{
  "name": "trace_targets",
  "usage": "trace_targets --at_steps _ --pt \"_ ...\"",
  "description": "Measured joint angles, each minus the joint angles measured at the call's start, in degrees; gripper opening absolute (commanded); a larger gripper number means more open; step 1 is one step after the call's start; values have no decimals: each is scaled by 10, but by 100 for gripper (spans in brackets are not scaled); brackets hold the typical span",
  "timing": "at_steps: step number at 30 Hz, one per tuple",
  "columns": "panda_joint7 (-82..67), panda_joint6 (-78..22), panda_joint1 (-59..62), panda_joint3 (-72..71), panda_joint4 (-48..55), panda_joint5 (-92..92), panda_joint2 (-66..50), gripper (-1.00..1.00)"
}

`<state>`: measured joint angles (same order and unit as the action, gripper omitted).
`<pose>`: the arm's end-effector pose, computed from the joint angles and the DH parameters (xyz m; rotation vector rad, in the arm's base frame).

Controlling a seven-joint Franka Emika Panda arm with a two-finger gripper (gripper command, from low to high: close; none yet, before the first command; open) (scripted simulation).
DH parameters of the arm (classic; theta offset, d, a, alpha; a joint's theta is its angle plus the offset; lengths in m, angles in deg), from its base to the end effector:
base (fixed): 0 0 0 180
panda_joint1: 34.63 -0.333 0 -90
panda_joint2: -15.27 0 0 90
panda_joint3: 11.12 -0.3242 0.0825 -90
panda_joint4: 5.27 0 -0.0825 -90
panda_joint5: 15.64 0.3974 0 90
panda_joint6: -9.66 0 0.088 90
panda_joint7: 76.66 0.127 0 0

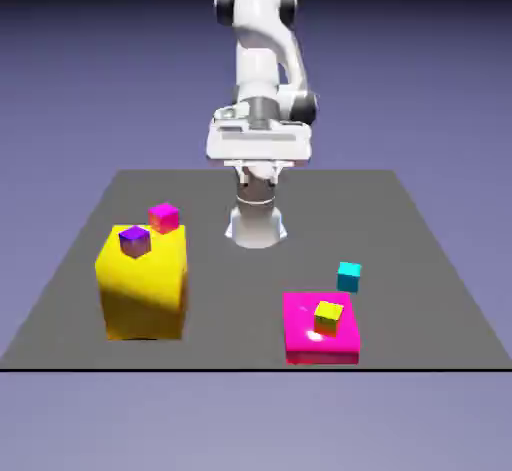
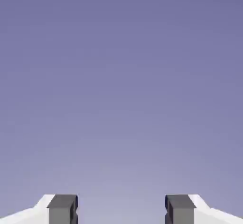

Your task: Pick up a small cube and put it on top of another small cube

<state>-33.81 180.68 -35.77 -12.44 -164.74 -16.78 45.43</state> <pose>0.4180 0.0191 0.4305 -2.5617 0.9136 -0.9680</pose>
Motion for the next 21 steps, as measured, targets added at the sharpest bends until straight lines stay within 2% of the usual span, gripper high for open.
trace_targets --at_steps 21 --pt "69 -520 -79 -230 267 -198 -436 0"
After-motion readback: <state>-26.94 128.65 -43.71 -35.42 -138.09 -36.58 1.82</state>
